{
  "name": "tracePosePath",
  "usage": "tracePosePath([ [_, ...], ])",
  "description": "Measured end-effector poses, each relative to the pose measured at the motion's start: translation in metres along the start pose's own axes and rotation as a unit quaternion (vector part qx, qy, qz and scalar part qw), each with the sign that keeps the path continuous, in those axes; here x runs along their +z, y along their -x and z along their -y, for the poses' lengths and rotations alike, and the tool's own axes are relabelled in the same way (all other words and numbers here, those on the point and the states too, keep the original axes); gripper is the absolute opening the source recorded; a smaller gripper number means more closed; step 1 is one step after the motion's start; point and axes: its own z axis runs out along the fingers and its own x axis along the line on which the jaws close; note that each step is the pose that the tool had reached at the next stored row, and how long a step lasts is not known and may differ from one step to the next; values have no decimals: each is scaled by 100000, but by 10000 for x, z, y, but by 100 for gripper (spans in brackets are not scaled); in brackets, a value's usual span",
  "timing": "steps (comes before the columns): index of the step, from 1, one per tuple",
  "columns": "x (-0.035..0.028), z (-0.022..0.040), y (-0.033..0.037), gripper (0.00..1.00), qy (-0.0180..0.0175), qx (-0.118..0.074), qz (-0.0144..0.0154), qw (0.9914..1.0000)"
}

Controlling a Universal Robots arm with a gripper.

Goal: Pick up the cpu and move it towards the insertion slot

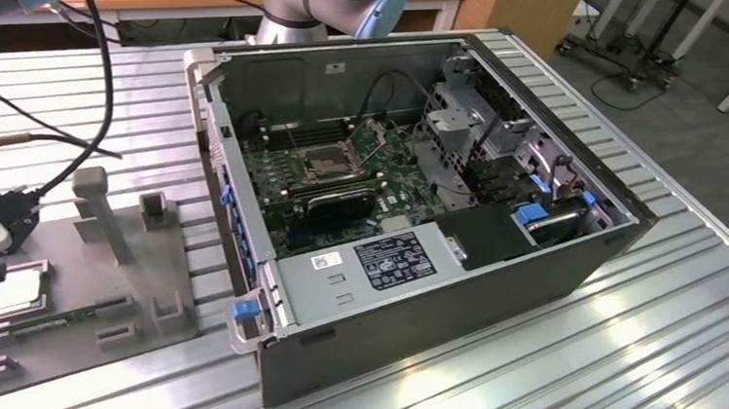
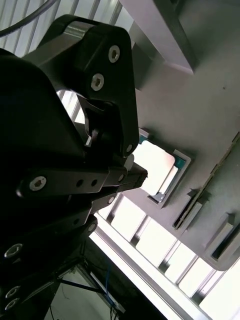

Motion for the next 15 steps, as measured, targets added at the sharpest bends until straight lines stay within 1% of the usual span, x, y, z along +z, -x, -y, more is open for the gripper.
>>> tracePosePath([
  [15, 115, 4, 0, 11, -33, -1, -6, 100000],
])
